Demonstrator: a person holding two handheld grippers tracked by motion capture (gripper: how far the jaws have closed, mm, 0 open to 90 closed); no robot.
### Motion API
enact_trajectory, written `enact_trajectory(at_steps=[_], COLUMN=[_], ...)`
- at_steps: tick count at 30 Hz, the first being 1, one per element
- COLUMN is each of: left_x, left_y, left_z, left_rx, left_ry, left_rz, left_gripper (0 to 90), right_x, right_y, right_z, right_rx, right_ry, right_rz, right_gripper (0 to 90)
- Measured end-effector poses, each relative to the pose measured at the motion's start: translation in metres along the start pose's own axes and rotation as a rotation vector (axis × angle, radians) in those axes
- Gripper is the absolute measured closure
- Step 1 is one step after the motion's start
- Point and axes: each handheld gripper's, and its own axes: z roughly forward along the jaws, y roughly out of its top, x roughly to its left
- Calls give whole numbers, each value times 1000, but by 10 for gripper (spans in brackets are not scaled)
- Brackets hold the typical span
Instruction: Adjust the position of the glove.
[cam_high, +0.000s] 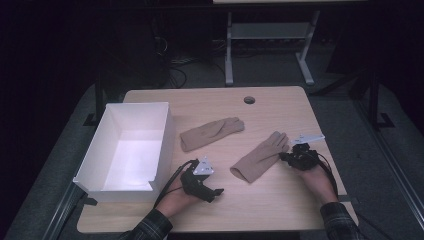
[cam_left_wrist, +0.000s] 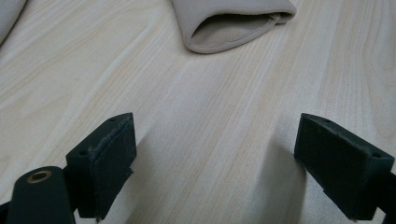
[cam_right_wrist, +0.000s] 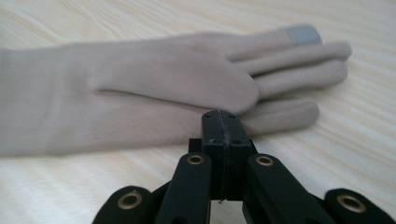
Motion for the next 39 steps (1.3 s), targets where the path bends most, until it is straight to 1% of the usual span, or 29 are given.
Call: enact_trajectory(at_steps=[1,2,3,5,7,8,9,10,15,16,17,18,21,22,25,27,28,29,30,31,32,36,39], left_x=[0,0,0,0,0,0,0,0,0,0,0,0,0,0,0,0,1,1,0,0,0,1,0], left_y=[0,0,0,0,0,0,0,0,0,0,0,0,0,0,0,0,0,0,0,0,0,0,0], left_z=[0,0,0,0,0,0,0,0,0,0,0,0,0,0,0,0,0,0,0,0,0,0,0], left_rx=[0,0,0,0,0,-1,-1,-1,-1,0,0,0,2,2,2,2,2,2,0,0,0,0,-2], left_ry=[0,0,0,-1,0,1,0,0,0,0,0,0,-2,-2,-2,-2,1,0,1,1,2,2,1], left_rz=[-2,-2,-2,-1,-1,-1,0,0,1,1,1,1,2,2,2,2,13,9,5,6,6,7,5], left_gripper=[123,123,123,122,122,122,123,122,122,122,122,122,122,122,122,122,122,122,122,123,123,123,123], right_x=[2,5,8,15,23,23,26,34,58,62,62,70,79,82,84,87,87,88,88,88,87,86,83], right_y=[1,2,2,4,5,5,6,9,15,16,16,18,19,19,19,17,17,15,14,13,14,13,10], right_z=[-3,-5,-7,-8,-9,-9,-9,-7,1,2,2,6,12,13,17,23,23,28,30,31,31,31,28], right_rx=[-10,-18,-19,-30,-29,-29,-34,-30,-15,-15,-15,-12,-1,11,17,48,48,65,74,67,68,68,72], right_ry=[8,20,30,53,82,82,91,113,164,174,174,190,204,209,215,207,207,198,200,204,206,215,219], right_rz=[5,1,2,-18,-22,-22,-39,-64,-105,-111,-111,-125,-150,-152,-157,-172,-172,-192,-191,-181,-187,-176,-168], right_gripper=[900,900,900,900,900,900,900,900,900,900,900,900,900,900,900,900,900,900,900,900,900,900,900])
